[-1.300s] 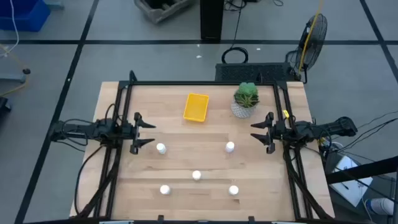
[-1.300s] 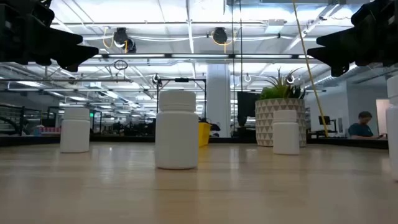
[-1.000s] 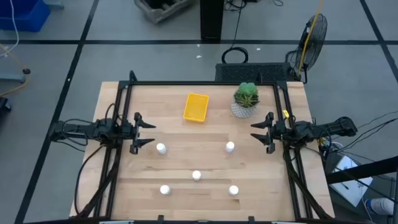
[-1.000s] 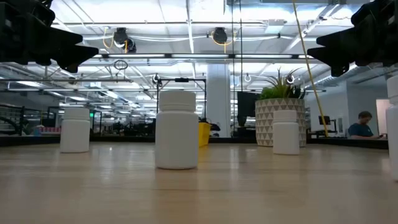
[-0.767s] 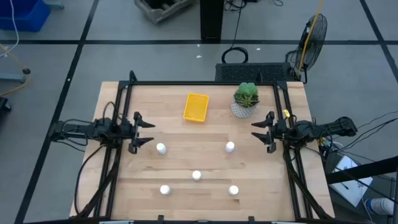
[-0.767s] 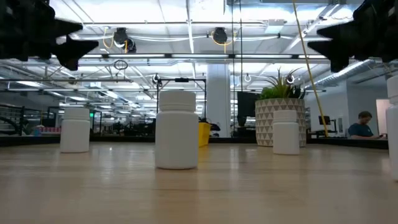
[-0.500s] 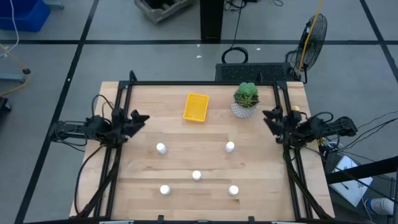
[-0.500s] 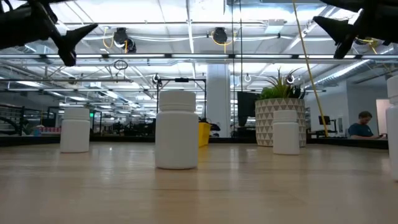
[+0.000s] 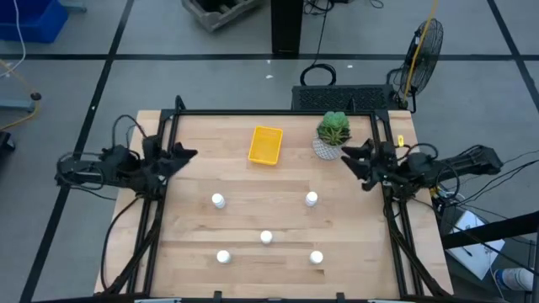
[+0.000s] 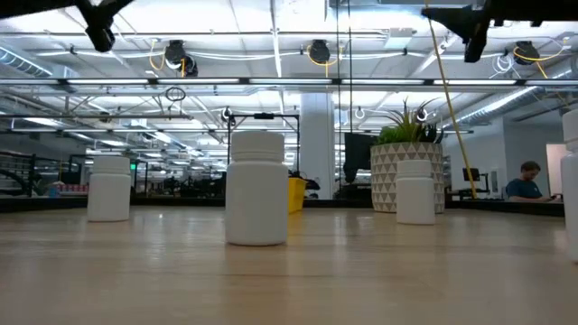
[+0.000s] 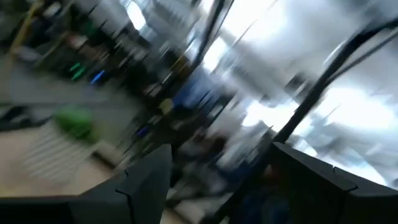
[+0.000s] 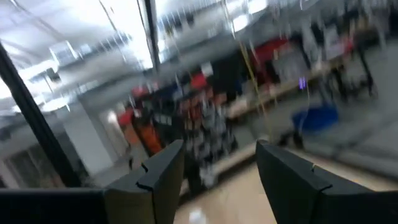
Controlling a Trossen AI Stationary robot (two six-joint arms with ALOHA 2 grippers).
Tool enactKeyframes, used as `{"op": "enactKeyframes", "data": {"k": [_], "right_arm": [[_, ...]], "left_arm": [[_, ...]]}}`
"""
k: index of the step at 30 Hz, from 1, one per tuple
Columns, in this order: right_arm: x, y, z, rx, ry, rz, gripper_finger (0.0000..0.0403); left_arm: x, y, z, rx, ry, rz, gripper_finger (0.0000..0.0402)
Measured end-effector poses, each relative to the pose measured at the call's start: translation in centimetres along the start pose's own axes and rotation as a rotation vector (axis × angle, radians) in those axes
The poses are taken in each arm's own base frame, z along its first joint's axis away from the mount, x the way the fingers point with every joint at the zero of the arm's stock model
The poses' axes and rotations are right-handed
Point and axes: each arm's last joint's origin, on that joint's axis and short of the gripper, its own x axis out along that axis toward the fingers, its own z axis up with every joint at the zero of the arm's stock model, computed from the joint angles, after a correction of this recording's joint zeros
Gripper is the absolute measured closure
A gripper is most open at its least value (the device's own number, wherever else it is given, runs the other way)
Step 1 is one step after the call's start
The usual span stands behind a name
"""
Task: Pick and place pill bottles into a basket
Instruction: Put the white pill bottle into the yellow basket
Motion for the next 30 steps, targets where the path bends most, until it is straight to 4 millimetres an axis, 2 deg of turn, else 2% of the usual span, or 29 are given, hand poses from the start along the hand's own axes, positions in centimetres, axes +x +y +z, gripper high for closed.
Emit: {"op": "enactKeyframes", "data": {"k": [4,7,9,14,18,20,23,27,30], "right_arm": [[2.2,1.3,-0.6,0.200,0.203,-0.019,0.0209],[3.5,2.0,-0.9,0.355,0.304,0.002,0.0209],[4.4,2.6,-0.8,0.445,0.276,0.069,0.0209],[5.6,3.7,0.6,0.646,0.039,0.202,0.0209],[5.8,3.3,1.4,0.568,-0.108,0.146,0.0209],[5.8,3.2,1.3,0.619,-0.112,0.126,0.0209],[6.0,3.1,0.5,0.591,-0.033,0.114,0.0209],[6.9,3.2,-0.6,0.558,0.089,0.012,0.0219],[8.2,4.0,-0.3,0.534,0.189,-0.055,0.0234]], "left_arm": [[1.4,-0.5,0.3,0.060,0.124,0.101,0.0128],[1.9,-0.1,-0.2,0.235,0.186,0.151,0.0128],[2.4,0.1,-0.6,0.272,0.216,0.145,0.0128],[3.0,0.4,-1.3,0.259,0.258,0.164,0.0128],[3.1,0.6,-1.5,0.265,0.273,0.178,0.0128],[3.1,0.6,-1.5,0.265,0.268,0.180,0.0128],[3.1,0.5,-1.4,0.270,0.272,0.166,0.0128],[3.1,0.4,-1.6,0.315,0.300,0.118,0.0128],[3.1,0.4,-1.6,0.330,0.297,0.124,0.0128]]}}
